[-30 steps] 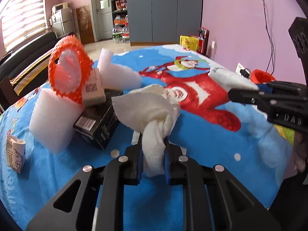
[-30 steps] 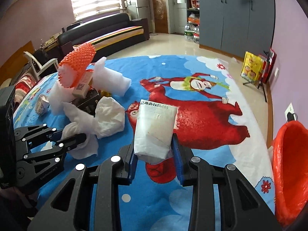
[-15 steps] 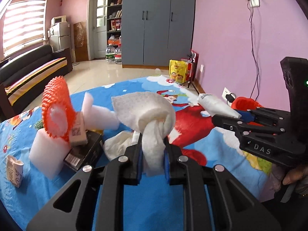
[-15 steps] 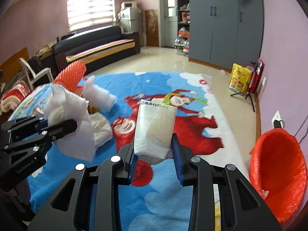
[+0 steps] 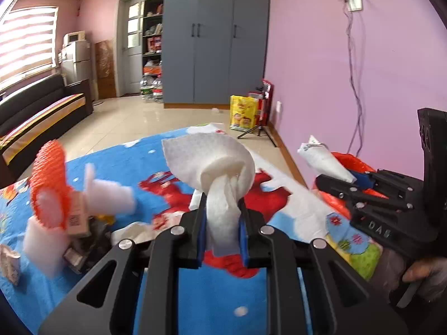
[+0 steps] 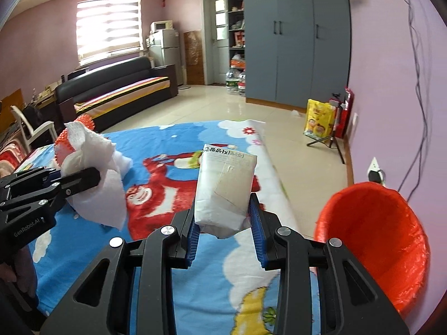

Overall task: Collect trash
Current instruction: 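Carry the tissue pack and tissue to the red bin and release both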

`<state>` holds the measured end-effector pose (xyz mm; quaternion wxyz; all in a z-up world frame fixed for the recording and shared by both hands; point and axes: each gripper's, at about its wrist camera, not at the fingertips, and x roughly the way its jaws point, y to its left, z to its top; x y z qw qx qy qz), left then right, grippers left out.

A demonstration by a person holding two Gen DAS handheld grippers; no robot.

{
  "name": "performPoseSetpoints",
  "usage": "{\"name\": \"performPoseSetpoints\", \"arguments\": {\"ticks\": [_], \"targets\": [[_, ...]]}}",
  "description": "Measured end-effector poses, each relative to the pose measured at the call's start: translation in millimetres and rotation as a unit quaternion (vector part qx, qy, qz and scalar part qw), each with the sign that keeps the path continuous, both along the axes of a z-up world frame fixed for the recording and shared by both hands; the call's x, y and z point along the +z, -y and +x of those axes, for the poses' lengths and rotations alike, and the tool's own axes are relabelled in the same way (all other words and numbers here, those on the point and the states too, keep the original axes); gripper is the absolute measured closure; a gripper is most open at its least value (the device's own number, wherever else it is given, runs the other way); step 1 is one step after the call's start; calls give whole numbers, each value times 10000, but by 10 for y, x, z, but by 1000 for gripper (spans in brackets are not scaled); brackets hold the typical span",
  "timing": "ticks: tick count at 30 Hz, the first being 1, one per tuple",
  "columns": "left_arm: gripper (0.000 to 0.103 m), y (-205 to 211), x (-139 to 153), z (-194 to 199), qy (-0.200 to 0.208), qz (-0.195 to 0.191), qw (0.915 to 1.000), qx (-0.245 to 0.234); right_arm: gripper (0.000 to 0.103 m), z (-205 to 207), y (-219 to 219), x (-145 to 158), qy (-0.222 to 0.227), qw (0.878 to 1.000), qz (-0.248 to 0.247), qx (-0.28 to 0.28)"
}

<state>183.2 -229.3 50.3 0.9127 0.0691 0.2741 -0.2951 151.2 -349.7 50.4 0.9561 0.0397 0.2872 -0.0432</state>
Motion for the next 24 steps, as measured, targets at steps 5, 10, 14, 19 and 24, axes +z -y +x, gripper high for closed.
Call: {"name": "performPoseSetpoints", "arguments": {"ticks": [5,10,14,19,24], "targets": [[82,448,39,-97,239,28,9989,-409,70,-217,218,106,227,9989,-31,-421],[82,887,33,-170,302,5,9963,-804,70,-428,508,87,196,9952,-142,-953],[82,1231,39,-178,272,-68,9938,-1075,70,-614,787,39,200,9898,-172,-1402],[82,1690,-64,-250,318,18,9870,-1577,70,-787,1125,-41,205,9818,-47,-1885],[82,2096,-281,-300,275,160,9786,-2031,70,-862,1376,-124,132,9749,30,-2221]]}}
